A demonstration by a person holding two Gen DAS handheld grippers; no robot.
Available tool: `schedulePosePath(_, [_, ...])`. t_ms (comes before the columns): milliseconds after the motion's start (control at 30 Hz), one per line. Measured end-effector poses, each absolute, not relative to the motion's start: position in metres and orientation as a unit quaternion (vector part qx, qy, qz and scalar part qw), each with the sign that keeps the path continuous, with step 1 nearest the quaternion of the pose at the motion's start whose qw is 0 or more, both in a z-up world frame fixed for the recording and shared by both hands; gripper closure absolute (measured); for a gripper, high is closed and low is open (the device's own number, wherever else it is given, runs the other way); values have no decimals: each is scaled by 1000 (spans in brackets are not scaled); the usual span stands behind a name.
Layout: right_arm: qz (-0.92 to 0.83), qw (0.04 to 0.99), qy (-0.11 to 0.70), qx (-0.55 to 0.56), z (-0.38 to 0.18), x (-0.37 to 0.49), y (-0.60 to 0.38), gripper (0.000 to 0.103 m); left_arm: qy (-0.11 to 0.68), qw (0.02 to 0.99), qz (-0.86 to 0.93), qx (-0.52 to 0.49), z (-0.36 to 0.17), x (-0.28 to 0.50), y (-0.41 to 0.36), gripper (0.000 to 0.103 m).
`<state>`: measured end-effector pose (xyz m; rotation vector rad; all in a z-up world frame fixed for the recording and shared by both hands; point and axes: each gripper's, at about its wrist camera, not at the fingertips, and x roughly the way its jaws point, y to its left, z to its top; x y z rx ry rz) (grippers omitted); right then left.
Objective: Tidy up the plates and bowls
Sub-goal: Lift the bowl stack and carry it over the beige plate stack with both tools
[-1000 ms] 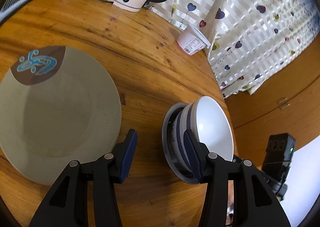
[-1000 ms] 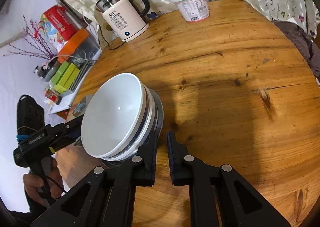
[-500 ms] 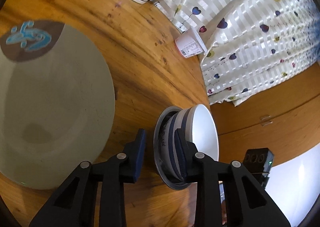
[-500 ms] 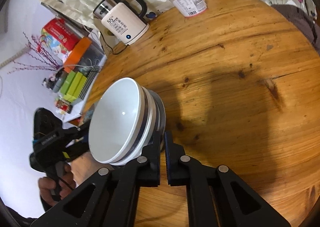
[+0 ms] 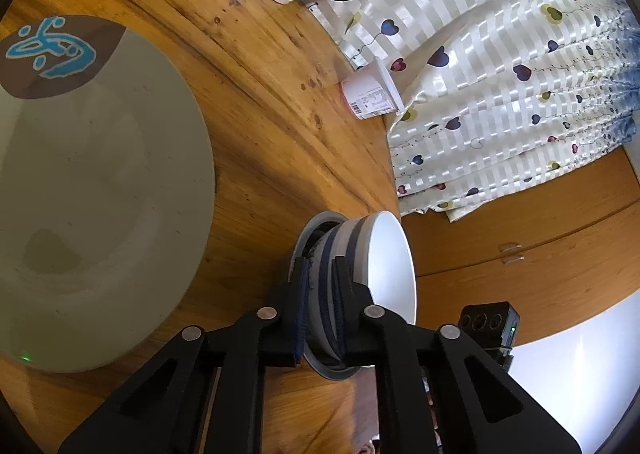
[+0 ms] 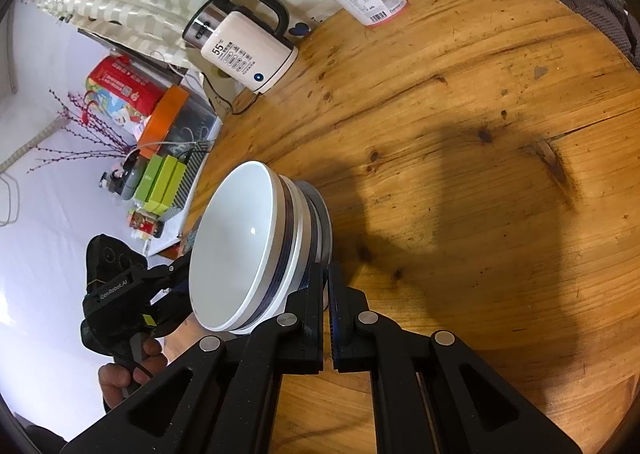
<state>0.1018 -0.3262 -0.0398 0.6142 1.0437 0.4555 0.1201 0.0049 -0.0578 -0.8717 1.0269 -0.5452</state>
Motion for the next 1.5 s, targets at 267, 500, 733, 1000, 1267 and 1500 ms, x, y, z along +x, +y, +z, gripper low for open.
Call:
schedulePosePath(267, [215,797,486,286,-39,103,-326,98,467,763,-236,-379,-51,121,7,100])
schedulePosePath(500, [217,787,487,311,-45,104,-335,97,497,750,-227,-374,-62,120,5,88])
schedulePosePath(733, [204,785,487,325,-49,105,-344,97,515,736,-217,-382,-73,117,3,85])
schedulePosePath(1000, [209,780,490,329,-51,105,-344,96,513,739,-212,-382,-74,116,3,85])
schedulePosePath(1267, [221,783,489,314,-46,109,-334,97,505,750,-217,-367,-69,115,3,87])
schedulePosePath(1500, [225,782,487,318,-46,111,-334,97,506,752,-224,-357,-68,119,-3,100])
